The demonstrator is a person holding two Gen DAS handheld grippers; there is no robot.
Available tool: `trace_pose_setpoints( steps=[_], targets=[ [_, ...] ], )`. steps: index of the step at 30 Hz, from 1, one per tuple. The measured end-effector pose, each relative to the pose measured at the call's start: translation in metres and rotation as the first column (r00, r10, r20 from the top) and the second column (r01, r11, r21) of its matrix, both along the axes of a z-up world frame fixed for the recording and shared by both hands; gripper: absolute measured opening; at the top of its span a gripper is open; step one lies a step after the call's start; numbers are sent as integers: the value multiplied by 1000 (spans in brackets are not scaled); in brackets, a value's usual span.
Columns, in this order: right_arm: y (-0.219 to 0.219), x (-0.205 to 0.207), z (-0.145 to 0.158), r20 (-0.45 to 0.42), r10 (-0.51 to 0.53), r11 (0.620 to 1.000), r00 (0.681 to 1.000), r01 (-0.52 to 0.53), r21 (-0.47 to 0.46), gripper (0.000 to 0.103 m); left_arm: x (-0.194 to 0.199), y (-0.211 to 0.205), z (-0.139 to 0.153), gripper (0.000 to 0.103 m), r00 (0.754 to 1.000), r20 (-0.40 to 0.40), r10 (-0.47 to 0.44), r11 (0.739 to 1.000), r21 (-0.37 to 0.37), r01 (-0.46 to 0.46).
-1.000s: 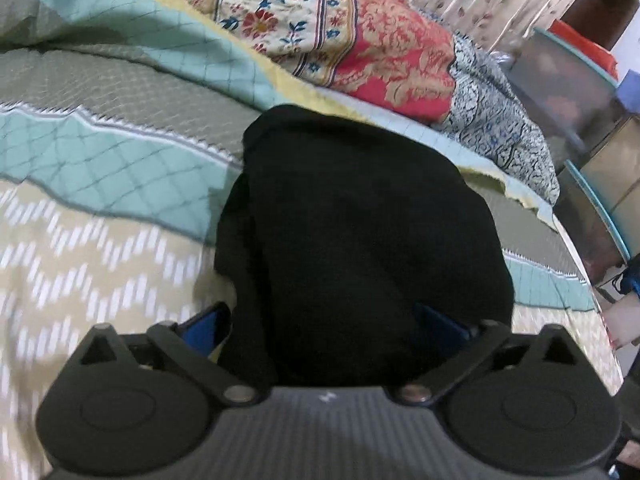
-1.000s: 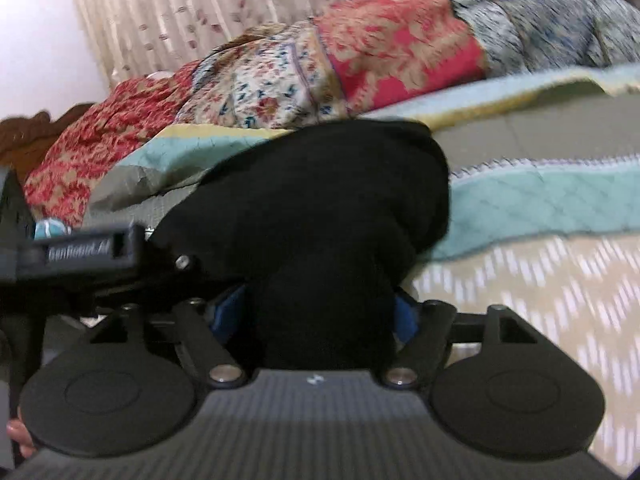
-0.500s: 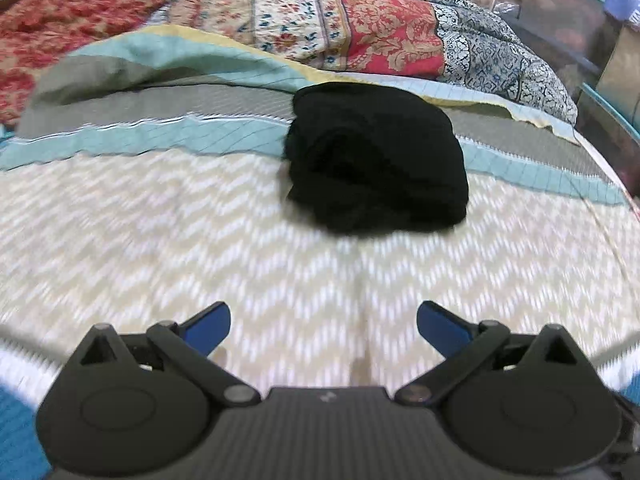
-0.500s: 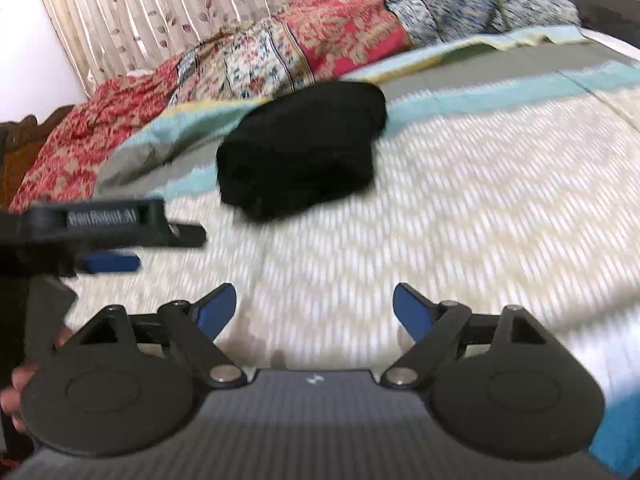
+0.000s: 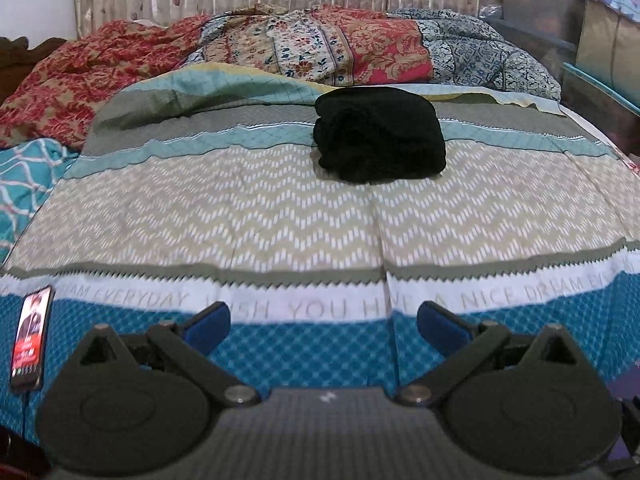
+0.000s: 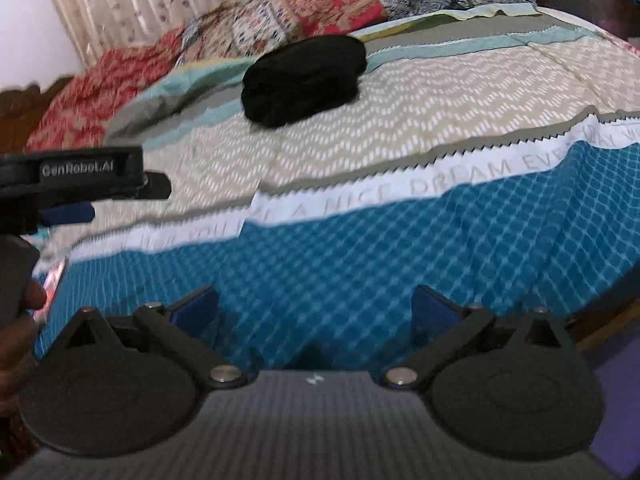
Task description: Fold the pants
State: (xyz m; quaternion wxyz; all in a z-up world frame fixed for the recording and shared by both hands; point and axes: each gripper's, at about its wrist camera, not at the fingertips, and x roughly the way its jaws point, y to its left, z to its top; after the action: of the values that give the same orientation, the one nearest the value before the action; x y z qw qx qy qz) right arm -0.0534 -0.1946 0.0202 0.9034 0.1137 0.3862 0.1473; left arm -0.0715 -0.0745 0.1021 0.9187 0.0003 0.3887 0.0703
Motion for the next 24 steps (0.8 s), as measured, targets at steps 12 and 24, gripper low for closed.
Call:
trace_pose_setpoints(
  steps=[12, 24],
  targets=[
    [-5, -28, 10, 51, -46, 999, 998, 46, 14, 103, -29, 4, 9, 103, 999, 17, 44, 999, -6, -44],
    [-9, -24, 6, 23, -94, 995, 995, 94, 21, 103, -21, -9, -5, 103, 1000, -19, 13, 1000, 9, -12]
  ],
)
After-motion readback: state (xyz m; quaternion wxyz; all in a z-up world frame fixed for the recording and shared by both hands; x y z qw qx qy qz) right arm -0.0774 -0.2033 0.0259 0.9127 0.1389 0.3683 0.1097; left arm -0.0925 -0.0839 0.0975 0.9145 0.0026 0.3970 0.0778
